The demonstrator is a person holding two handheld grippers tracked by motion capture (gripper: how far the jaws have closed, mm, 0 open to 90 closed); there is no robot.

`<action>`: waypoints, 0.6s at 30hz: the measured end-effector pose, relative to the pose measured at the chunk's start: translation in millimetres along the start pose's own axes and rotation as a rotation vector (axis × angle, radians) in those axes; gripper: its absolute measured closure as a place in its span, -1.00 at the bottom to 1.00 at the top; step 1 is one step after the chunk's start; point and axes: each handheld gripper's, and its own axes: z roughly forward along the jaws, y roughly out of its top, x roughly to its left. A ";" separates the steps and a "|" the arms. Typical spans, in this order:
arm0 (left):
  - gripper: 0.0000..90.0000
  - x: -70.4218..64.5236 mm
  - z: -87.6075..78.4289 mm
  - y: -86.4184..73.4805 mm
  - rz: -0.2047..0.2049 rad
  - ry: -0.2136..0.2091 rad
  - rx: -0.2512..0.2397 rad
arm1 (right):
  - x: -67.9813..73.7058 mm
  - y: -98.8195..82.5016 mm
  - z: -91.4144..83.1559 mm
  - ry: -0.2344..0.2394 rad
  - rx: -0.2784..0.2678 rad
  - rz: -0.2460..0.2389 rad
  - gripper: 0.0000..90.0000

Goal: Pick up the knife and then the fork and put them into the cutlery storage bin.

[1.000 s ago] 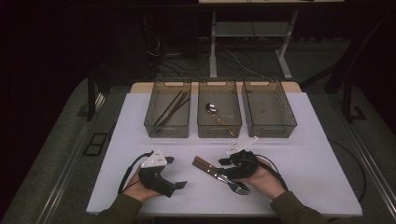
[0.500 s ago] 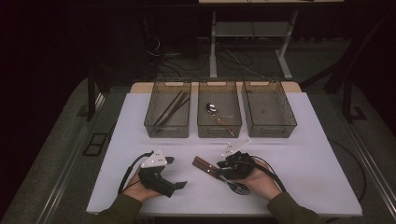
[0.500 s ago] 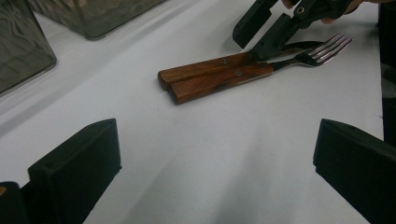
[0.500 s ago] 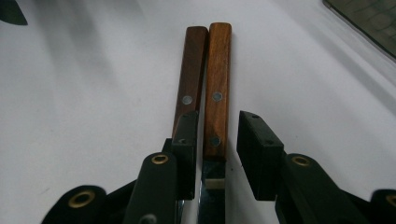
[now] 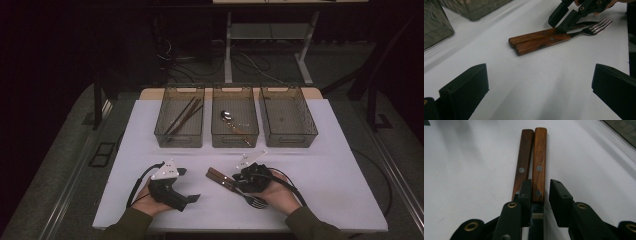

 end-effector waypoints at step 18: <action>-1.00 -0.1 0.3 0.0 0.002 -0.001 0.002 | -1.4 -2.8 4.7 -0.004 -0.021 0.007 0.56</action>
